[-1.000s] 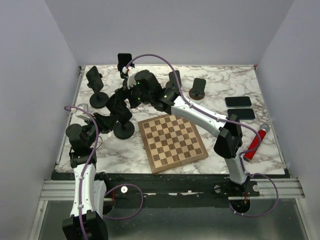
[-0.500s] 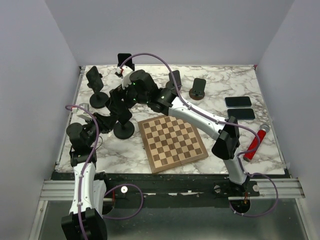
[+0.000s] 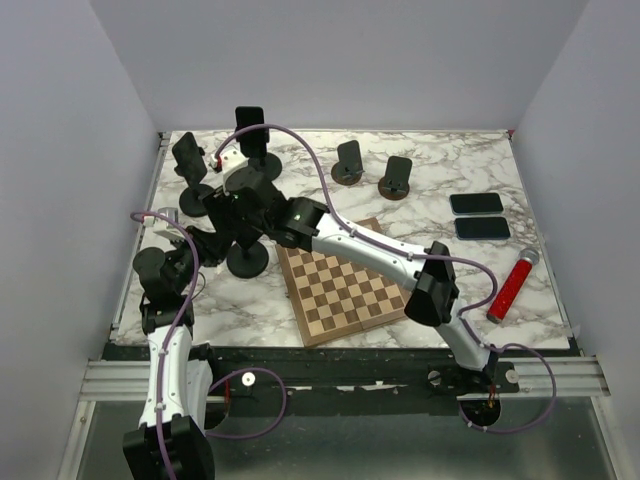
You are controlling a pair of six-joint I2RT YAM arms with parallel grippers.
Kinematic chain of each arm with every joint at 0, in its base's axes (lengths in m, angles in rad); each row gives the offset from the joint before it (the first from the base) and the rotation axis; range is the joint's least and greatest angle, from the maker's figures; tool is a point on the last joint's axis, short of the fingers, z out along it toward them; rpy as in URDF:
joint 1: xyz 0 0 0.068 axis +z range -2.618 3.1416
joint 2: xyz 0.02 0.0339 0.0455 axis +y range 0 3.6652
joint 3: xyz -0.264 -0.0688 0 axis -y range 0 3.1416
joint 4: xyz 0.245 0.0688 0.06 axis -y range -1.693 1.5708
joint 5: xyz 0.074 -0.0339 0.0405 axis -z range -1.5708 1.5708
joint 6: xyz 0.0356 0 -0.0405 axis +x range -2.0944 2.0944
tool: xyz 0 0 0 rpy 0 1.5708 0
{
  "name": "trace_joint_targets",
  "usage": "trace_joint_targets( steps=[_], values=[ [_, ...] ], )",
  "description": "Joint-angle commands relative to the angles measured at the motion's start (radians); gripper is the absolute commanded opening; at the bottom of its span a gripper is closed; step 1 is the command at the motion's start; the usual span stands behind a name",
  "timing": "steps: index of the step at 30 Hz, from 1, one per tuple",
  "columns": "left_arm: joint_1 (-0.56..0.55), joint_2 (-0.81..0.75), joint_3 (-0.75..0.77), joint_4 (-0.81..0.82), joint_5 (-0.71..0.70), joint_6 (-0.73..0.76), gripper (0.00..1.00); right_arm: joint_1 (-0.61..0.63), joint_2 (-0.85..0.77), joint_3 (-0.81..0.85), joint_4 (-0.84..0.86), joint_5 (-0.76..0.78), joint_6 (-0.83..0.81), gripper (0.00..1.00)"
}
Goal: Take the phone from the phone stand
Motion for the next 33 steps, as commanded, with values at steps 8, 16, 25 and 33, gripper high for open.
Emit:
trace_joint_targets(
  steps=[8,16,25,33],
  values=[
    [-0.002,-0.009,-0.015,0.059,0.005,-0.009,0.13,0.032,0.017,0.025,-0.030,0.167,-0.008,0.89],
    [-0.003,-0.004,0.009,0.028,0.013,-0.014,0.24,0.040,0.036,0.023,-0.009,0.193,-0.022,0.76],
    [-0.003,0.014,0.052,-0.022,0.062,-0.013,0.59,0.038,-0.016,-0.075,0.080,0.160,-0.082,0.47],
    [-0.002,0.056,0.119,-0.136,0.095,0.054,0.72,-0.004,-0.022,-0.060,0.047,0.042,-0.103,0.22]
  ],
)
